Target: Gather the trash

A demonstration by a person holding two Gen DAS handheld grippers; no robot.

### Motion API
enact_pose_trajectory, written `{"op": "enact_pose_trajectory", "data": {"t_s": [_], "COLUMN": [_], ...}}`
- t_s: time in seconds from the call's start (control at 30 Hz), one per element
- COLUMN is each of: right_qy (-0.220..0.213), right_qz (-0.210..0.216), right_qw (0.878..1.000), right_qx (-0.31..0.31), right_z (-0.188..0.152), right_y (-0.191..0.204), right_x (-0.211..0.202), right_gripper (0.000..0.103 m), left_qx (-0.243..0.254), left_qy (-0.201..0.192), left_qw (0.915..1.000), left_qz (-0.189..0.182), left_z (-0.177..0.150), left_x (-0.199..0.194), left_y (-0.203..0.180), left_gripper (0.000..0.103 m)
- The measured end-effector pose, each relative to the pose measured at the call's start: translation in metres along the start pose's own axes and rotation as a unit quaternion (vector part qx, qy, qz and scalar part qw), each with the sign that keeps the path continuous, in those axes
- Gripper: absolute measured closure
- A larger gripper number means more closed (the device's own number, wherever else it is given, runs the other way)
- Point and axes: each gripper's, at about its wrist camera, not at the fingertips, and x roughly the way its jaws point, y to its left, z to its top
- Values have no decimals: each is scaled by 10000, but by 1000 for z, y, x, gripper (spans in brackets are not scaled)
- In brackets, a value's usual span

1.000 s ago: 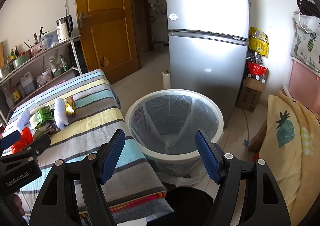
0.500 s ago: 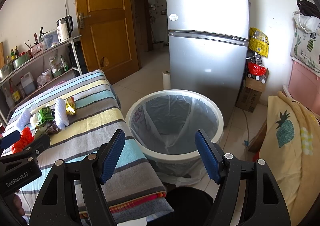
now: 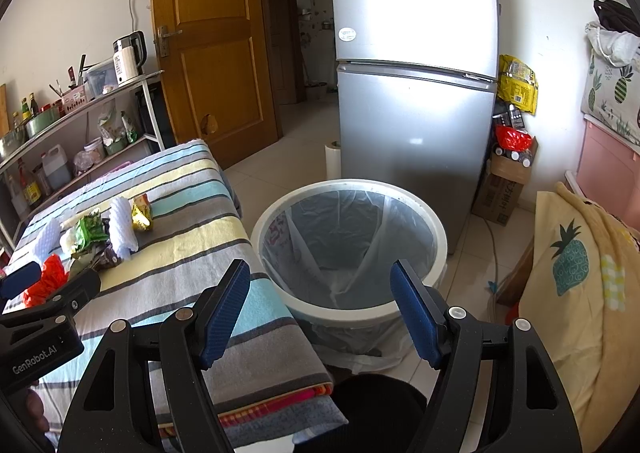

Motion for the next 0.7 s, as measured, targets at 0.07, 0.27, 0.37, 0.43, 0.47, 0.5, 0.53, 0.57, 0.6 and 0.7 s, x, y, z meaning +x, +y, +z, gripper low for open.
{"op": "enact_pose_trajectory", "data": {"t_s": [0.07,0.27,0.37,0.43,0.47,0.5,0.53,0.57,0.6,0.7], "right_qy": [-1,-2,-1,3,-2,-2,-2,-1,0,-1], "right_qz": [-2,3,4,-3,3,3,1,1,2,-1], "right_qw": [10000,10000,10000,10000,10000,10000,10000,10000,10000,10000], "right_qx": [2,-3,3,1,1,2,0,0,5,4], "right_z": [0,0,0,0,0,0,0,0,0,0], "right_y": [0,0,0,0,0,0,0,0,0,0], "right_x": [0,0,0,0,0,0,0,0,0,0], "right_gripper": [30,30,30,30,30,30,30,30,30,30], "left_qx": [4,-1,3,8,8,8,4,1,10,10], "left_qy": [0,1,-6,-9,-7,-5,-8,-7,-3,-4], "left_qw": [10000,10000,10000,10000,10000,10000,10000,10000,10000,10000], "left_qz": [1,-1,8,11,13,12,9,8,13,18], "left_z": [0,0,0,0,0,0,0,0,0,-1], "left_x": [0,0,-1,-1,-1,-1,-1,-1,-1,-2], "left_y": [0,0,0,0,0,0,0,0,0,0], "left_gripper": [4,4,4,4,4,4,4,4,4,4]}}
